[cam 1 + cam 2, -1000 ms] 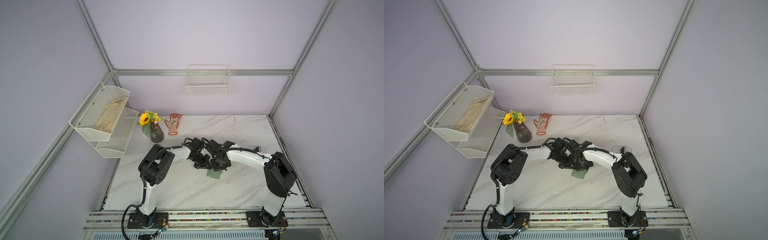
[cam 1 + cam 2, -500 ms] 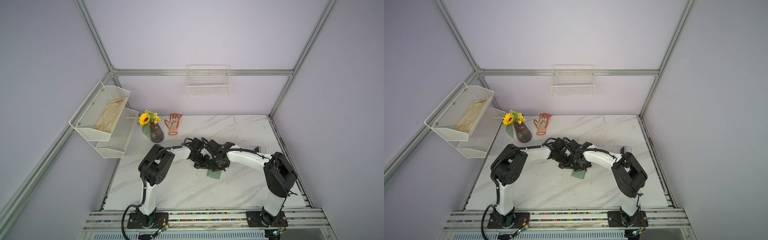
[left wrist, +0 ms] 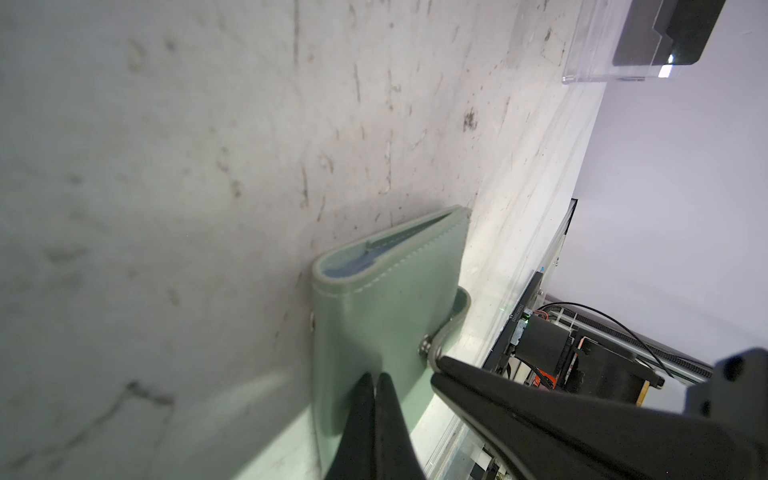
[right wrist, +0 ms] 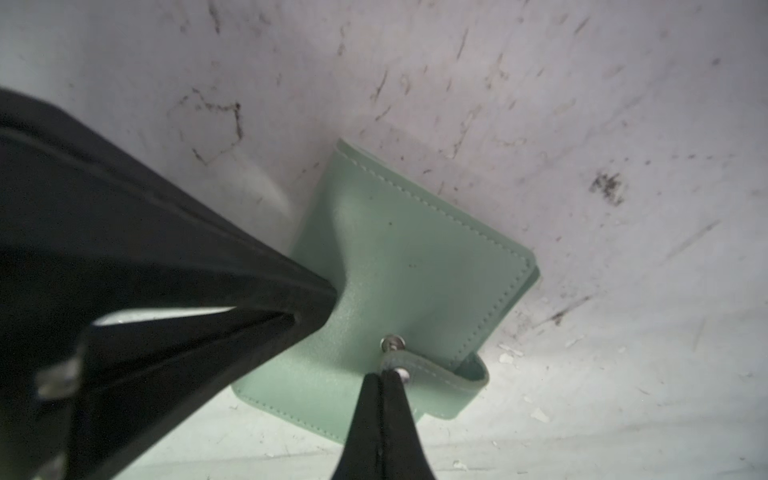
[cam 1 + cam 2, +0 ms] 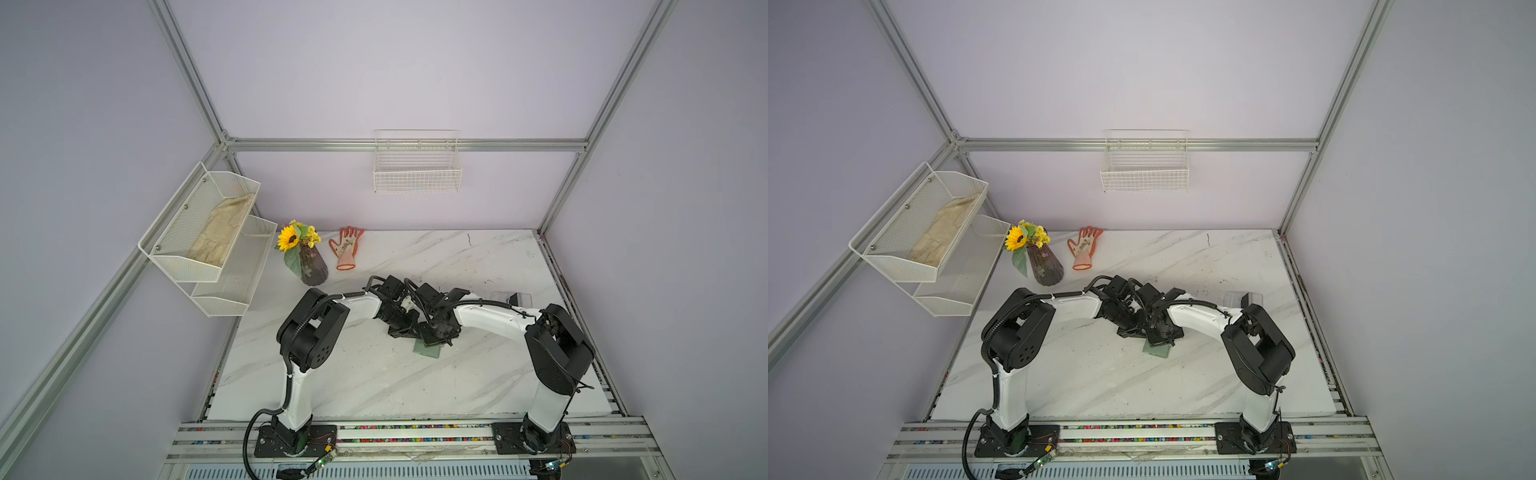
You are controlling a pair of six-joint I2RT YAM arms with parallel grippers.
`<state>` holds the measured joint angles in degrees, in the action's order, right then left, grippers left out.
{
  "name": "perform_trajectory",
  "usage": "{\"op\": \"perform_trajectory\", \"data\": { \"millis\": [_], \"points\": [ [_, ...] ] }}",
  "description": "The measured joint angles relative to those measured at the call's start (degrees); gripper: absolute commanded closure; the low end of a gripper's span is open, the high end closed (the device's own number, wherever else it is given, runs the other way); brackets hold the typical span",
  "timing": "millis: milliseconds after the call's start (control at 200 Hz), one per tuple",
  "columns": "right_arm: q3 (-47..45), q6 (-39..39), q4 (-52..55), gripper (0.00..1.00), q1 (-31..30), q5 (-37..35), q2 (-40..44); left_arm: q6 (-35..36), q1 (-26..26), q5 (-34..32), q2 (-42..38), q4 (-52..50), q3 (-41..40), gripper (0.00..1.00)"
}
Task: Insert credit cards into a card holder
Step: Close the card holder at the center of the board.
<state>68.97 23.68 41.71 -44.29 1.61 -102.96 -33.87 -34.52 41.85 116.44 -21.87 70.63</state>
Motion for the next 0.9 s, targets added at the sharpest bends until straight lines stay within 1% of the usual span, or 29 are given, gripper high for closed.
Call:
{"op": "perform_trajectory", "data": {
  "millis": [440,900],
  "points": [
    [0.9,-0.4,-0.3,0.96,1.9,1.0,0.3,0.0,0.0,0.0,0.0,0.0,0.0,0.98],
    [1.0,-1.5,-1.5,0.96,2.2,2.4,-0.3,0.0,0.0,0.0,0.0,0.0,0.0,0.98]
  ]
}}
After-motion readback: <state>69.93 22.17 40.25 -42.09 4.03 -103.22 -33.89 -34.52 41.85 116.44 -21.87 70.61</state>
